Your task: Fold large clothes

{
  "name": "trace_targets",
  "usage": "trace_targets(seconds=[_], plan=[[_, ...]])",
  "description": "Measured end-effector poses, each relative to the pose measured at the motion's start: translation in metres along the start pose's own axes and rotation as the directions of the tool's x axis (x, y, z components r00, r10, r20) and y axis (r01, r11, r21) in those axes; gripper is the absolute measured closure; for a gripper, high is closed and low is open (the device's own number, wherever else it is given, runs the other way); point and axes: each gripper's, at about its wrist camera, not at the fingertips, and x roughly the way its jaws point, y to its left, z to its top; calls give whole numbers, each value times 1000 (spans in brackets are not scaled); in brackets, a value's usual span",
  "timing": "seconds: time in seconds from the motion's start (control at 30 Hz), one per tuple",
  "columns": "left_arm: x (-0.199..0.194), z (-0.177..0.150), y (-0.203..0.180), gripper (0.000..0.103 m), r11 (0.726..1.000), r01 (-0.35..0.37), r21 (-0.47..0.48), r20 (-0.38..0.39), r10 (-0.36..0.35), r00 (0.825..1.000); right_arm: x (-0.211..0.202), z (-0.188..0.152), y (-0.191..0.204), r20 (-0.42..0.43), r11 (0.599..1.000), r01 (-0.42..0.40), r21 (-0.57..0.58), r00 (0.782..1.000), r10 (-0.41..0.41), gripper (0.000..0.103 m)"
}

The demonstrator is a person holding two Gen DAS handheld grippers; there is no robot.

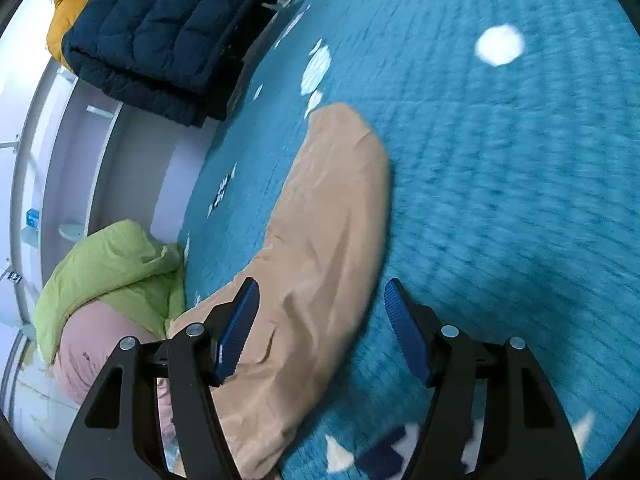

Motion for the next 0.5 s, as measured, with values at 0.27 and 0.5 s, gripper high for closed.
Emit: trace_targets(seconds=[0.27, 0.5], plan=[[-22, -7, -18, 41, 987, 156, 43, 36, -157, 987, 12, 1, 13, 10, 999, -46, -22, 999, 46, 37], [5, -10, -39, 37, 991, 107, 83, -53, -103, 993, 7, 3, 5, 21, 986, -160, 48, 987, 160, 93]])
